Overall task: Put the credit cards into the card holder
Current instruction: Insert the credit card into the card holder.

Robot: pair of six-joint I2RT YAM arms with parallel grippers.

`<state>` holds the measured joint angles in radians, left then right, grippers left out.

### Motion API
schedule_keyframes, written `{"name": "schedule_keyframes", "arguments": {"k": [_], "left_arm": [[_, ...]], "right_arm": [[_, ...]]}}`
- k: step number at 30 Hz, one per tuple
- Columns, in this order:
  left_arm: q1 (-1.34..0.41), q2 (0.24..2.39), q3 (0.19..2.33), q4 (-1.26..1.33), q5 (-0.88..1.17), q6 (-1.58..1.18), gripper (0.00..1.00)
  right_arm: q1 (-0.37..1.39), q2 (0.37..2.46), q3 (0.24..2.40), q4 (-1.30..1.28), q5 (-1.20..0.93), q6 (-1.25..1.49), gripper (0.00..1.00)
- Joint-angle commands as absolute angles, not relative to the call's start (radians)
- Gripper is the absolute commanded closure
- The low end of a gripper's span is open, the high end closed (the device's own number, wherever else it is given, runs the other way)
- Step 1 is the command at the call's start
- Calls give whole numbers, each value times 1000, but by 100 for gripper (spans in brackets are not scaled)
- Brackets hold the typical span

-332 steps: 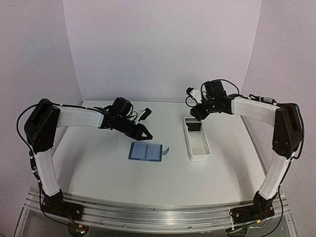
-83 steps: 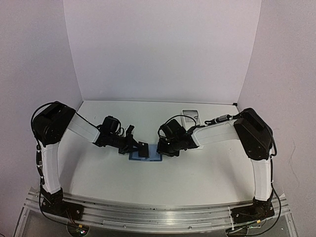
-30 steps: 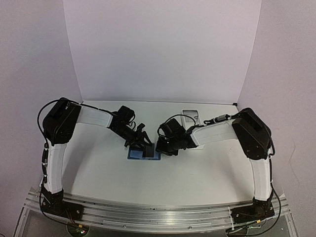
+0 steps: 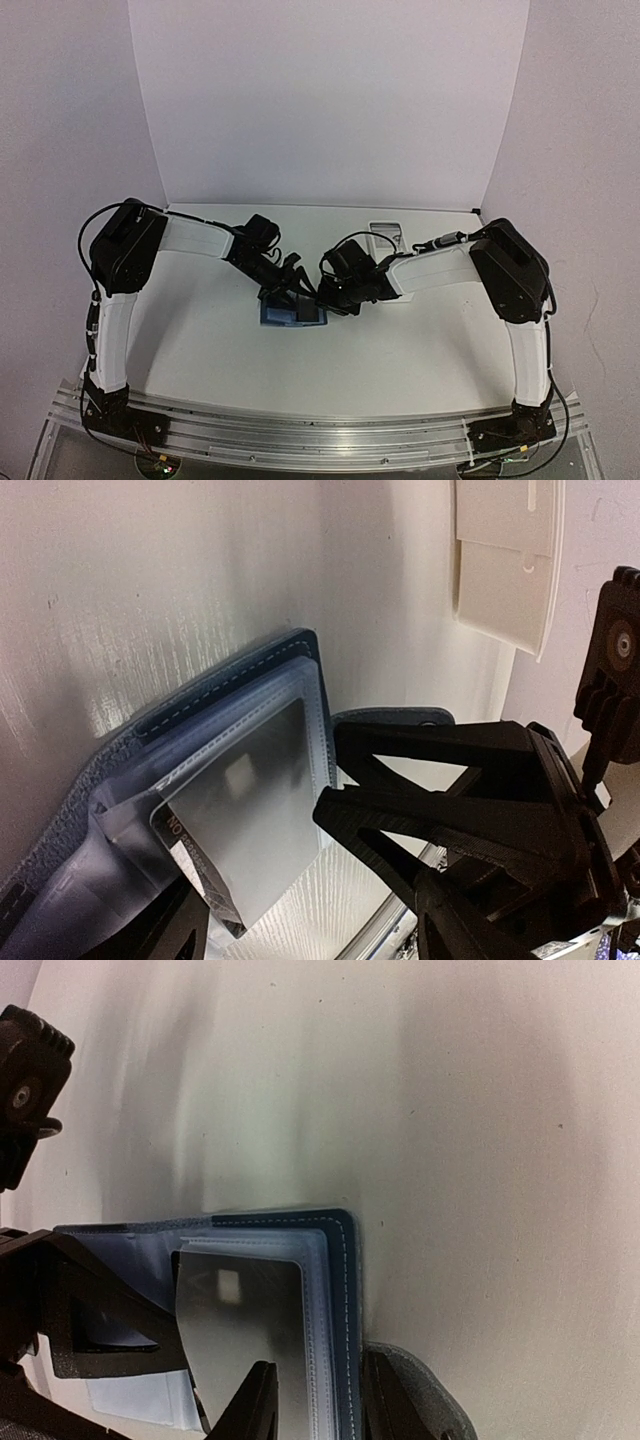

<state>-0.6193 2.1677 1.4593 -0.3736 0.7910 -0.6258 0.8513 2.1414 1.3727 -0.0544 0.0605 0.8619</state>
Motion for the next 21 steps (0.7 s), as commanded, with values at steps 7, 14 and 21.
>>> {"name": "schedule_keyframes", "arguments": {"k": [7,14,21], "left_arm": [[-620,2174,1555,-464,784,-487,25],[-596,2146,1630,-624,740,-345,13],[-594,2105,1603,-634,753,-362,10]], "right_arm": [[867,2132,1344,-63,39,882,74],[868,2083,1337,-63,54,884,73],[867,2051,1336,-65,71,874,73]]}}
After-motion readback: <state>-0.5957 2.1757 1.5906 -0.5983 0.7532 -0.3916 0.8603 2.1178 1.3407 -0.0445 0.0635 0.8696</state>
